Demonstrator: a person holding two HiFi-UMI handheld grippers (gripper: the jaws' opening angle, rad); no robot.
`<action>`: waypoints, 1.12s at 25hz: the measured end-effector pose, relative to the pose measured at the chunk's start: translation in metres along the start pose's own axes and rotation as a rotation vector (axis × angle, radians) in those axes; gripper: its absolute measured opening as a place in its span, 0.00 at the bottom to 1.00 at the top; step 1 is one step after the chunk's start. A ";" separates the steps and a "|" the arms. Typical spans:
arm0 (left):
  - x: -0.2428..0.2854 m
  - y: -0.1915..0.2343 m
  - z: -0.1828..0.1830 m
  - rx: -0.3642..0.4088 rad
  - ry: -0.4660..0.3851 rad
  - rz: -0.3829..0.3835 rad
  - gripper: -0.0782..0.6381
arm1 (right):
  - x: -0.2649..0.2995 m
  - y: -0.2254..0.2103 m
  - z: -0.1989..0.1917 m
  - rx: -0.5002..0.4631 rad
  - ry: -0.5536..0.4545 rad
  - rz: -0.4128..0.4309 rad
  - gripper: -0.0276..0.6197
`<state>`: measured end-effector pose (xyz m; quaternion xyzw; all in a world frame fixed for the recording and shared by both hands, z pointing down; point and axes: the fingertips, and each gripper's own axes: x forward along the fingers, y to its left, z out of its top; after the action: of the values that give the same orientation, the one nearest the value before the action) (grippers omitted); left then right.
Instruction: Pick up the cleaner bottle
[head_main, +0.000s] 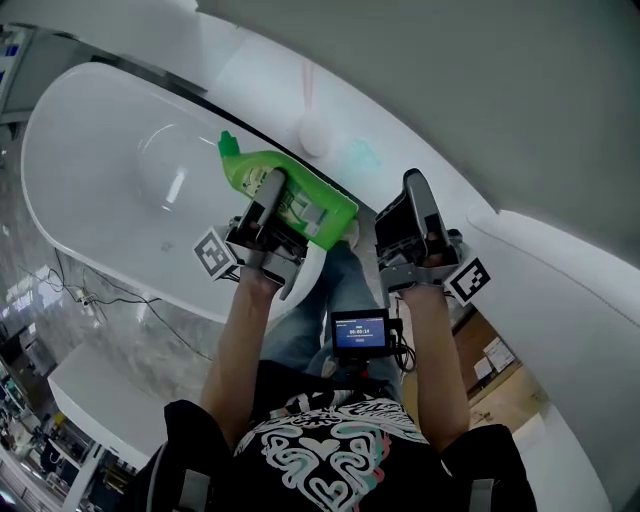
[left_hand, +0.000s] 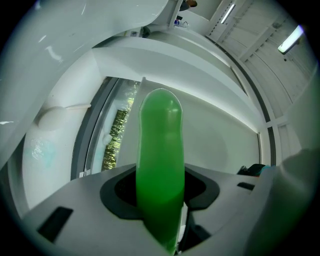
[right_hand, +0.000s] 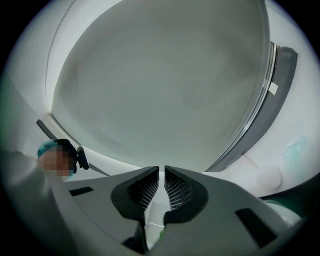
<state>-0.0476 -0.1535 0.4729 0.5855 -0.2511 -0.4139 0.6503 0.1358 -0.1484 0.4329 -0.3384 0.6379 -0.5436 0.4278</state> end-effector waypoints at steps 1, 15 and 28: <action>-0.001 0.000 0.000 -0.003 -0.006 -0.003 0.38 | -0.001 0.002 0.001 0.010 -0.003 0.020 0.13; 0.000 -0.014 -0.004 0.032 -0.048 -0.002 0.38 | -0.020 -0.011 0.007 -0.217 0.049 -0.143 0.12; -0.012 -0.007 -0.002 0.098 -0.069 0.031 0.38 | -0.033 -0.034 0.014 -0.235 0.036 -0.173 0.11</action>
<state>-0.0542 -0.1427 0.4680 0.5981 -0.3022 -0.4107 0.6182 0.1609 -0.1309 0.4718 -0.4302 0.6730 -0.5060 0.3254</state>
